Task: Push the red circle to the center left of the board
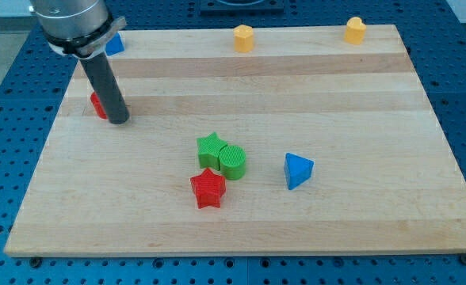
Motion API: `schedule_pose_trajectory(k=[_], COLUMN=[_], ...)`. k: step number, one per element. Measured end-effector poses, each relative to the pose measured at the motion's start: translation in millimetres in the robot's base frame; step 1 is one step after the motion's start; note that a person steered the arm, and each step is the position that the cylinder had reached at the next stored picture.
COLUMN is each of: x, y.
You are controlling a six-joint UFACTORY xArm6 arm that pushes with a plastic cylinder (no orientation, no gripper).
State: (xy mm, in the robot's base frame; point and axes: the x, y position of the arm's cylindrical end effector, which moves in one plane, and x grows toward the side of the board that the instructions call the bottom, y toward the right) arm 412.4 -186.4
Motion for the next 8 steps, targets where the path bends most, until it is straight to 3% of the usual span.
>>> schedule_pose_trajectory(k=[2, 8], x=[-27.8, -26.6], y=[11.9, 12.3])
